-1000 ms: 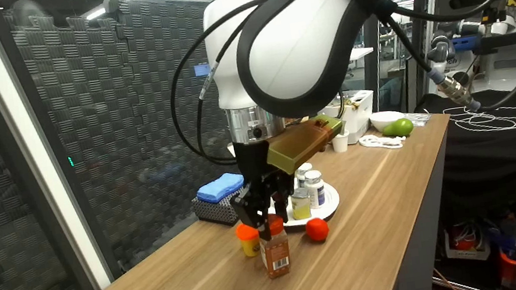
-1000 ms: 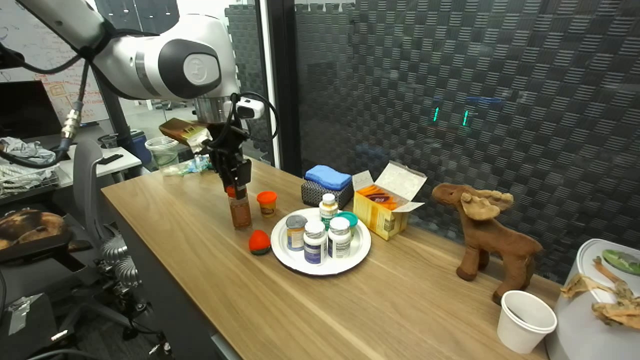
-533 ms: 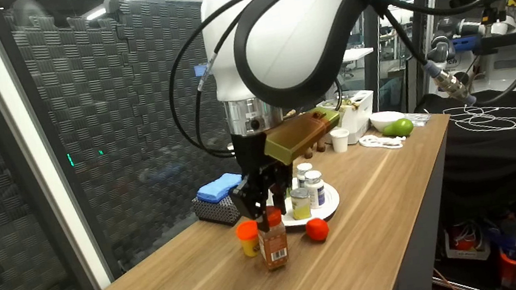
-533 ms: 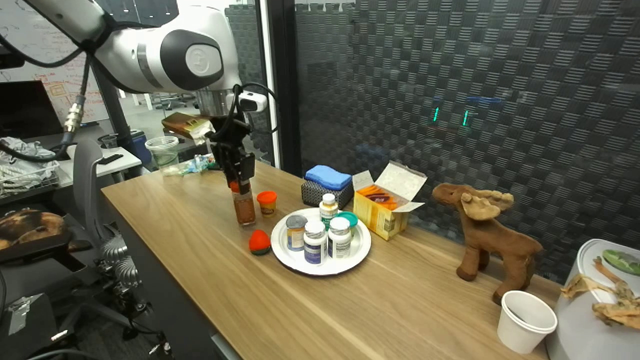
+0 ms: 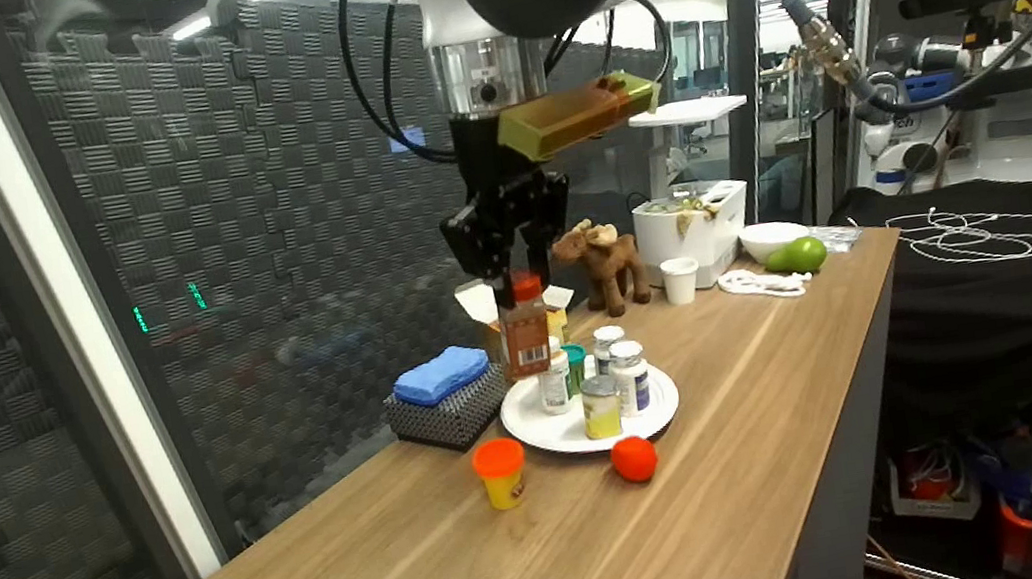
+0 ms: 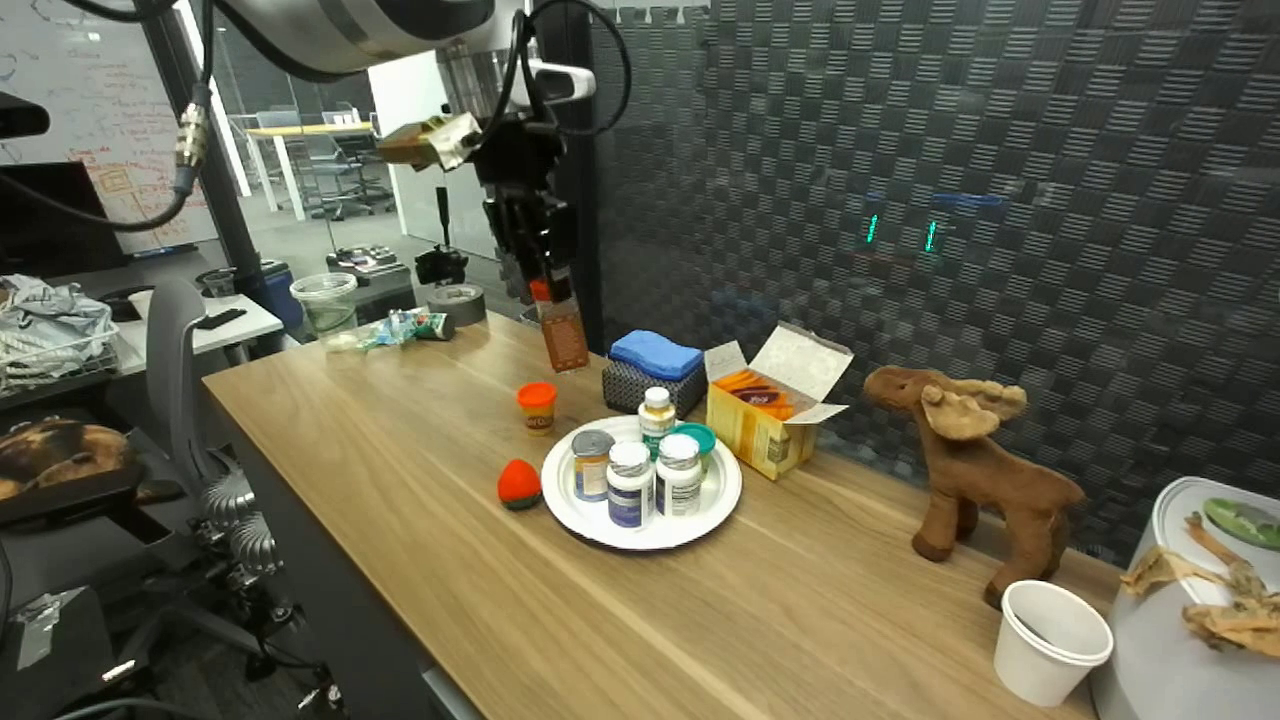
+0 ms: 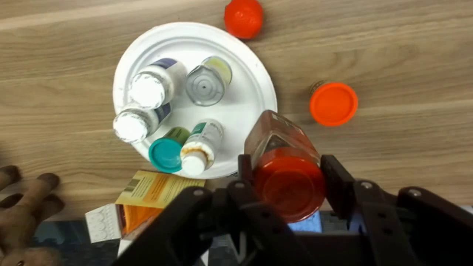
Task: Put the bottles and the red plushy on the table onto the plate
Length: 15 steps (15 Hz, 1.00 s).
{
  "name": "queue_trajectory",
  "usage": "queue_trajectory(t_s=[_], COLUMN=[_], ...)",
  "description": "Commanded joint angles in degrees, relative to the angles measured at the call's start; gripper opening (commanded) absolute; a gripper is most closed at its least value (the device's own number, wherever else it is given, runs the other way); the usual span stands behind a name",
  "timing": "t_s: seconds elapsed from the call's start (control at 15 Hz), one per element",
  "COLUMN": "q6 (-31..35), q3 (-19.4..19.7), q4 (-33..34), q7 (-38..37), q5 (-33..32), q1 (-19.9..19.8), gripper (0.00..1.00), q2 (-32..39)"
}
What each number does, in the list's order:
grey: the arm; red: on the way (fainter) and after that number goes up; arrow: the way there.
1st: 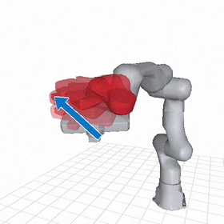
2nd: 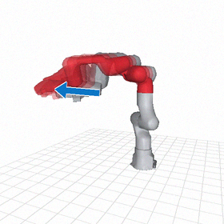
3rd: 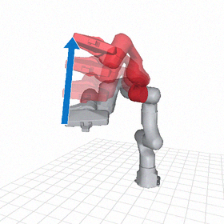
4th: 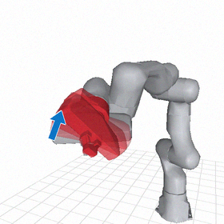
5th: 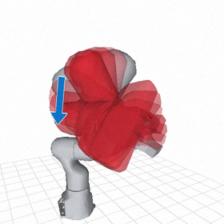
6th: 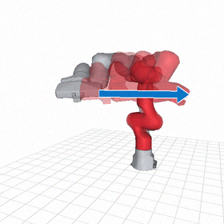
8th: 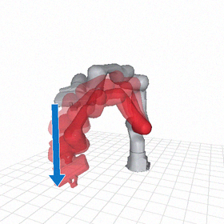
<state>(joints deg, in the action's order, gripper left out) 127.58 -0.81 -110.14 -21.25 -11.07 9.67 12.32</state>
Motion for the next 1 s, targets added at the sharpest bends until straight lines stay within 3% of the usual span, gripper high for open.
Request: queue_trajectory(t_s=[0.0, 0.93], q6=[-1.6, -2.4], q3=[1.0, 3.9], q4=[4.0, 4.1], q7=[-1.6, -0.3], q5=[-1.6, 1.0], q1=[-1.5, -6.2], gripper=[0.24, 0.24], q2=[1.1, 3.3])
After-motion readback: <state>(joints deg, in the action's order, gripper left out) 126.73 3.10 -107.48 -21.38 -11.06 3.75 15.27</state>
